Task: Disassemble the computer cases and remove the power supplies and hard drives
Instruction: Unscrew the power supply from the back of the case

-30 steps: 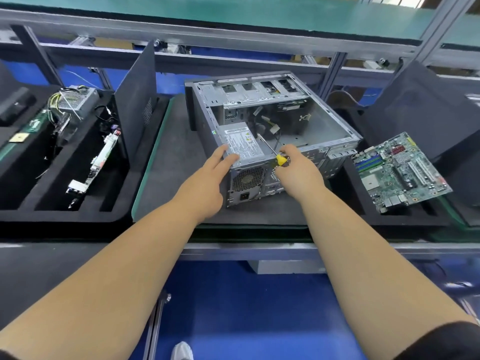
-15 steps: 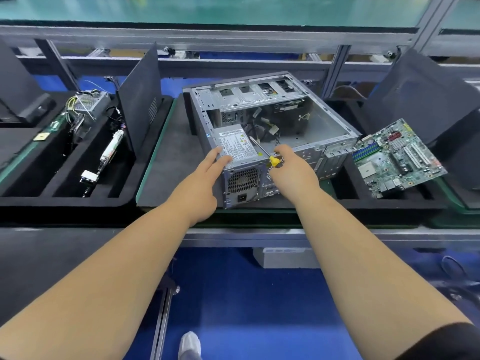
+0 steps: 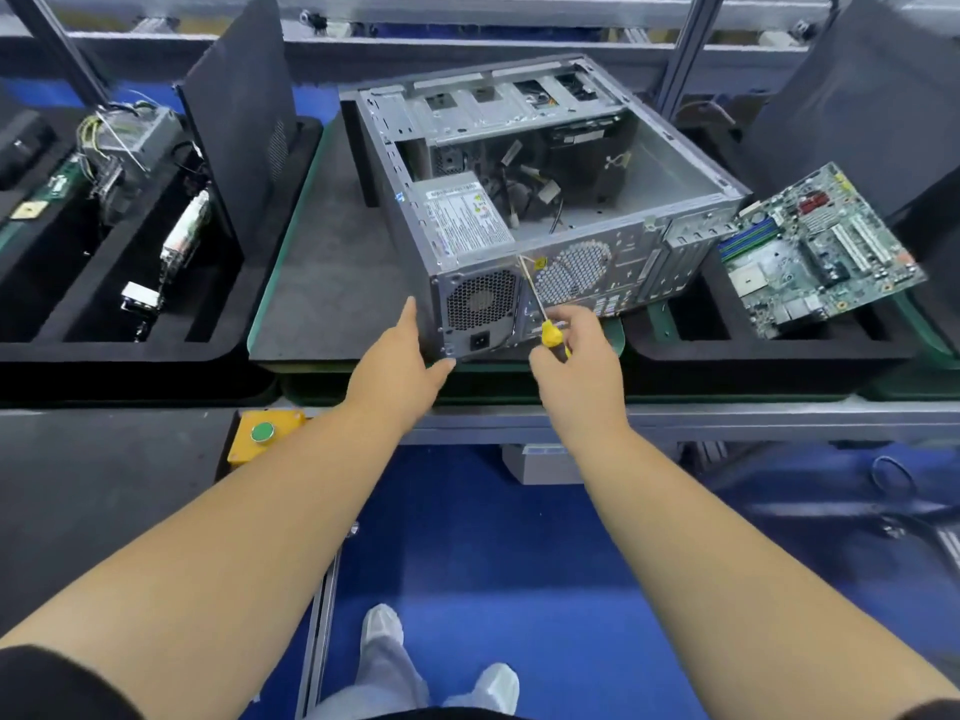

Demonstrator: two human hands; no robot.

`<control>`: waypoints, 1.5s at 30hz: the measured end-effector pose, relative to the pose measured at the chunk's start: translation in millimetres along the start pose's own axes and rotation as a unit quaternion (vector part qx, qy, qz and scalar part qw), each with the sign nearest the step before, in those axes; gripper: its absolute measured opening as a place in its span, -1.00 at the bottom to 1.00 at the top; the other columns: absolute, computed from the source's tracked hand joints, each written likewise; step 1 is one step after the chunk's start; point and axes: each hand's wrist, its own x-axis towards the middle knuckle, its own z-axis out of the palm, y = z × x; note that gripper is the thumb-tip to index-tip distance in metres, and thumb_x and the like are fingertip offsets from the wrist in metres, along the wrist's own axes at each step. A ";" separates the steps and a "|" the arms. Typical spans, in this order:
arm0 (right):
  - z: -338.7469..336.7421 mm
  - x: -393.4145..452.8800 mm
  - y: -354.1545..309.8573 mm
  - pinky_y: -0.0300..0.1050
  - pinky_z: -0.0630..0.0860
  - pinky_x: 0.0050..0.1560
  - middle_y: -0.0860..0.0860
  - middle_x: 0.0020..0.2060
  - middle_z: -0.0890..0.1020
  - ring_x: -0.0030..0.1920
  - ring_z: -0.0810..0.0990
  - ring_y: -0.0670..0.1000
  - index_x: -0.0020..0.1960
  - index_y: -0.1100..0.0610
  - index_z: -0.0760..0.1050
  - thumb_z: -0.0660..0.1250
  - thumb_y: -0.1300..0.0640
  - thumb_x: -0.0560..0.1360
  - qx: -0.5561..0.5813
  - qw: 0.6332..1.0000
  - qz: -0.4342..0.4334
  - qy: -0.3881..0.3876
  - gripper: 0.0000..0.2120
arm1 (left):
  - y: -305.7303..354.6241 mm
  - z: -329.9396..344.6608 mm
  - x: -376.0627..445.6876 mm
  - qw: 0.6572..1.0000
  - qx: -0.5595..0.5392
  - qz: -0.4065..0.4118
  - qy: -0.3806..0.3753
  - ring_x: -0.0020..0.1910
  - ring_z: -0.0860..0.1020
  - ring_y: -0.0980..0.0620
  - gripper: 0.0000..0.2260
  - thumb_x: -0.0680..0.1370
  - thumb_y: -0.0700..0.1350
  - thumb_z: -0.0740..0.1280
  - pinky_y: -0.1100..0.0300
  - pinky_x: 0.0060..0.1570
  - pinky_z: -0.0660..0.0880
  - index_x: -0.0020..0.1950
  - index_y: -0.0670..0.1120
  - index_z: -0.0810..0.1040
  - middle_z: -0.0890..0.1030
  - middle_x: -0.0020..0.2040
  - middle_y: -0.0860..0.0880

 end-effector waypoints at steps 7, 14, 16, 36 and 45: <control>25.9 -2.6 30.0 -0.32 0.36 -0.49 -0.06 -0.37 0.54 -0.50 0.38 -0.19 -0.09 -0.04 0.54 0.20 0.24 0.48 0.018 0.993 0.107 -0.041 -0.77 | 12.0 10.8 13.3 0.997 0.040 0.003 0.064 0.09 0.59 -0.12 -0.36 0.55 0.08 0.39 0.02 -0.07 0.54 0.54 -0.03 0.19 0.60 0.14 -0.07; 32.4 4.9 37.4 -0.10 0.46 -0.30 -0.07 -0.37 0.55 -0.41 0.45 -0.16 -0.06 -0.04 0.56 0.18 0.19 0.52 0.013 0.990 0.133 -0.037 -0.78 | 13.0 11.0 13.7 0.994 0.094 0.007 0.060 0.03 0.61 -0.13 -0.31 0.56 0.07 0.37 0.03 -0.10 0.53 0.58 -0.08 0.11 0.60 0.11 -0.13; 33.4 6.0 40.5 -0.10 0.44 -0.28 -0.06 -0.30 0.55 -0.36 0.45 -0.11 -0.02 -0.07 0.54 0.19 0.16 0.55 0.000 0.992 0.121 -0.035 -0.81 | 11.6 9.8 13.9 0.994 0.093 0.016 0.050 0.05 0.60 -0.13 -0.30 0.58 0.05 0.36 0.02 -0.06 0.54 0.59 -0.08 0.08 0.59 0.13 -0.13; 53.0 2.7 65.5 -0.41 0.43 -0.38 -0.21 -0.45 0.48 -0.46 0.41 -0.24 0.11 -0.10 0.41 0.26 0.18 0.55 0.123 0.976 0.155 -0.092 -0.79 | 8.2 13.7 5.0 0.996 0.085 0.023 0.022 0.12 0.57 -0.10 -0.27 0.59 -0.09 0.34 0.00 0.04 0.57 0.62 -0.04 -0.05 0.56 0.19 -0.10; 54.5 -2.6 66.0 -0.46 0.45 -0.39 -0.09 -0.21 0.56 -0.42 0.46 -0.29 0.53 -0.18 0.27 0.24 0.19 0.58 0.138 0.972 0.152 -0.112 -0.42 | 9.9 18.4 2.8 0.995 0.084 0.008 0.049 0.04 0.60 -0.06 -0.49 0.65 0.05 0.21 0.05 -0.06 0.58 0.56 -0.06 0.17 0.60 0.15 -0.07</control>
